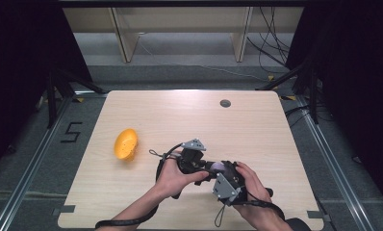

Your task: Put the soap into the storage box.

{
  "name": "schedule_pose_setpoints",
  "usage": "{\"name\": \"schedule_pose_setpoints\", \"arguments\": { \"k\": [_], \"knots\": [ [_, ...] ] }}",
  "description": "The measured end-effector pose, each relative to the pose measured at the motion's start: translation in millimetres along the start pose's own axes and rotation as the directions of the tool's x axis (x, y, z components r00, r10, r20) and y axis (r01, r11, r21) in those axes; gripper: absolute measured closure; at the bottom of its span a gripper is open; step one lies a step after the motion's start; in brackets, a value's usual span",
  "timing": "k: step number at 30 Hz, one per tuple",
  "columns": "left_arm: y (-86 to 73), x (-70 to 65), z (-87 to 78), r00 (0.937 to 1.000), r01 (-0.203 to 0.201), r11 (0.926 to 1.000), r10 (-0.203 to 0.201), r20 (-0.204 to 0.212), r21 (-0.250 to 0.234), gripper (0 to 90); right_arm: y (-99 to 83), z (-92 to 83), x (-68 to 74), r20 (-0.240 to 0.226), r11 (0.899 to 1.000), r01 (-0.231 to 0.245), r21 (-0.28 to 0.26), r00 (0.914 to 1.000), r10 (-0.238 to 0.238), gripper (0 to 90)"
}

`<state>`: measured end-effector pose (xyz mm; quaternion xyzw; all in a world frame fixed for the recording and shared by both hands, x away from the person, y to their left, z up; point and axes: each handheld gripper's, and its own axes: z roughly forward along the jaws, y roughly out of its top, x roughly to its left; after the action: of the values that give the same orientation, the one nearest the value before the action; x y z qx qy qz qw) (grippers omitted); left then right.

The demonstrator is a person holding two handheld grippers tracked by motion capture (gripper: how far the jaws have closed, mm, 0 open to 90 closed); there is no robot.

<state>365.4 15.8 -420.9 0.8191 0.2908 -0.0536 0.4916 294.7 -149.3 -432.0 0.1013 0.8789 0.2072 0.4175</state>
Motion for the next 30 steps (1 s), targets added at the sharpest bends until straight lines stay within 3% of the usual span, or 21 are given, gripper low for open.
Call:
{"name": "schedule_pose_setpoints", "arguments": {
  "k": [1,3,5,6,9,10,13,14,15,21,23,24,26,28,29,30],
  "knots": [
    [-0.1,-0.1,0.2,1.0000,-0.004,1.0000,0.004,-0.006,-0.001,58.8,-0.2,0.1,-3.0,-0.001,1.000,0.024,-0.006,0.9997,-0.024,36.8],
    [-0.4,-0.6,0.1,0.9998,-0.010,0.9999,0.010,-0.015,-0.012,58.8,-1.8,0.2,-4.6,0.010,1.000,0.023,0.003,0.9997,-0.023,32.2],
    [-1.0,-1.8,0.8,0.9992,-0.011,0.9993,0.009,-0.040,-0.036,58.8,-3.8,0.1,-4.9,0.019,1.000,0.017,0.009,0.9997,-0.017,31.8],
    [-0.3,-0.9,-1.2,0.9991,-0.024,0.9995,0.023,-0.035,-0.020,58.8,-4.6,0.1,-5.2,0.023,1.000,0.016,0.011,0.9996,-0.017,31.7],
    [0.2,-1.6,-4.1,0.9978,-0.032,0.9989,0.030,-0.060,-0.035,58.8,-5.4,-1.7,-6.2,0.024,1.000,0.027,0.015,0.9993,-0.028,31.2],
    [0.4,-1.5,-5.1,0.9975,-0.028,0.9989,0.025,-0.066,-0.039,58.8,-5.9,-2.5,-5.2,0.027,1.000,0.005,0.022,0.9996,-0.005,31.2],
    [0.8,-1.4,-8.7,0.9951,-0.036,0.9980,0.031,-0.093,-0.052,58.9,-6.6,-4.4,-7.3,0.029,0.999,0.036,0.017,0.9989,-0.037,31.9],
    [0.5,-1.3,-10.0,0.9940,-0.041,0.9976,0.035,-0.103,-0.055,58.8,-7.0,-5.2,-6.1,0.032,1.000,0.013,0.016,0.9994,-0.013,31.9],
    [0.5,-0.3,-11.5,0.9933,-0.053,0.9973,0.047,-0.106,-0.051,58.9,-7.4,-5.9,-6.6,0.030,1.000,0.023,0.016,0.9993,-0.023,31.9],
    [-3.4,-0.9,-16.5,0.9804,-0.058,0.9947,0.041,-0.192,-0.084,58.9,-13.4,-8.9,-7.3,0.021,0.999,0.024,0.024,0.9995,-0.024,32.4],
    [-4.1,0.7,-18.3,0.9784,-0.069,0.9940,0.050,-0.201,-0.085,58.9,-16.6,-9.9,-6.7,0.024,0.999,-0.006,0.038,0.9997,0.005,32.8],
    [-5.0,1.5,-18.7,0.9781,-0.066,0.9938,0.047,-0.203,-0.089,58.9,-17.8,-9.9,-8.3,0.023,0.999,0.014,0.033,0.9996,-0.015,33.0],
    [-6.8,2.6,-19.9,0.9708,-0.075,0.9924,0.050,-0.234,-0.098,58.9,-20.4,-10.3,-9.5,0.024,0.999,0.009,0.035,0.9997,-0.009,33.8],
    [-7.9,4.2,-22.3,0.9664,-0.084,0.9915,0.056,-0.251,-0.099,58.9,-23.9,-11.3,-9.2,0.034,0.999,-0.024,0.043,0.9992,0.022,34.5],
    [-8.6,4.6,-22.8,0.9682,-0.068,0.9920,0.040,-0.247,-0.107,58.9,-25.3,-11.6,-9.9,0.027,0.998,-0.034,0.046,0.9991,0.033,34.7],
    [-9.2,5.4,-24.7,0.9657,-0.068,0.9926,0.041,-0.257,-0.100,58.9,-26.4,-11.3,-12.9,0.022,0.999,0.002,0.039,0.9998,-0.002,34.8]
  ]
}}
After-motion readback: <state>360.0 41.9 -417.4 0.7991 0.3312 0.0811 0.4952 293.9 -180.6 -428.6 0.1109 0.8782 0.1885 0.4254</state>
